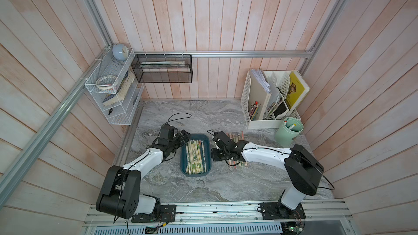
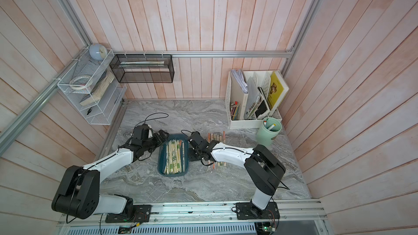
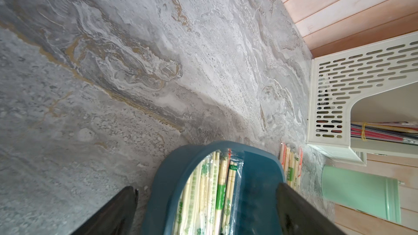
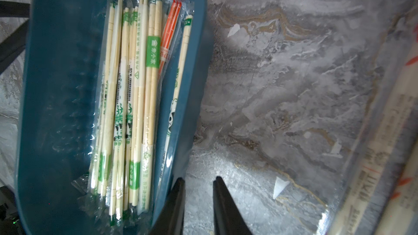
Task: Take the paired disposable chopsticks out of the storage box
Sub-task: Adjust the storage box at the center of the board.
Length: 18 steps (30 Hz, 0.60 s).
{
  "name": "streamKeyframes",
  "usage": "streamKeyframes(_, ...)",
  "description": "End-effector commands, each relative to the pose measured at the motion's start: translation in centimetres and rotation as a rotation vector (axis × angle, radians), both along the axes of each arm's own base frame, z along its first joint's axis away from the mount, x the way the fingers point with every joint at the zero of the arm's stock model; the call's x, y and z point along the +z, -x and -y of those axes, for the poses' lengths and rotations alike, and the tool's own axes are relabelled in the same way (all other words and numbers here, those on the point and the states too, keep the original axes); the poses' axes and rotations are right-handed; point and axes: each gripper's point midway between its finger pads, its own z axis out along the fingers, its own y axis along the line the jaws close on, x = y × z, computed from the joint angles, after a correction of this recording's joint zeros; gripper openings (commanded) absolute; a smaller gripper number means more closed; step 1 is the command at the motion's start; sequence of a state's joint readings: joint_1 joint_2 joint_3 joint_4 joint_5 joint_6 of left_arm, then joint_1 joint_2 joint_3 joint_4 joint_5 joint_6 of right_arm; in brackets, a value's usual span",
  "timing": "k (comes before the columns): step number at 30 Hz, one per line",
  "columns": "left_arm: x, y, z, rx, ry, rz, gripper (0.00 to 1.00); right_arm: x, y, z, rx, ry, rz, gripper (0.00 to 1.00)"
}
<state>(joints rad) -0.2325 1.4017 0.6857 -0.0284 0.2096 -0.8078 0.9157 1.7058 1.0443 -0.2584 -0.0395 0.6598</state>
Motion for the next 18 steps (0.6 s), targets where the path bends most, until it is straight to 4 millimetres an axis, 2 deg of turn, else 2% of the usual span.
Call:
streamKeyframes(1,1.1,-0.8,0.5,-0.023,-0.004,0.035,1.00,0.6,0.1,0.3,0.012,0.023,0.010,0.26)
streamKeyframes(5,1.4,-0.8,0.0,-0.022,-0.041,0.034,1.00,2.3,-0.3,0.5,0.009,0.022,0.041,0.29)
streamKeyframes(9,1.8,-0.5,-1.1,-0.006,-0.075,0.031,1.00,4.8,-0.9,-0.3,0.018,-0.009,0.080,0.39)
streamKeyframes(13,2.2,0.0,-2.6,0.020,-0.091,0.028,1.00,6.9,-1.7,-1.7,0.041,-0.037,0.112,0.45)
streamKeyframes(18,2.9,0.5,-4.4,0.047,-0.122,0.038,1.00,7.9,-2.4,-4.1,0.092,-0.048,0.126,0.45)
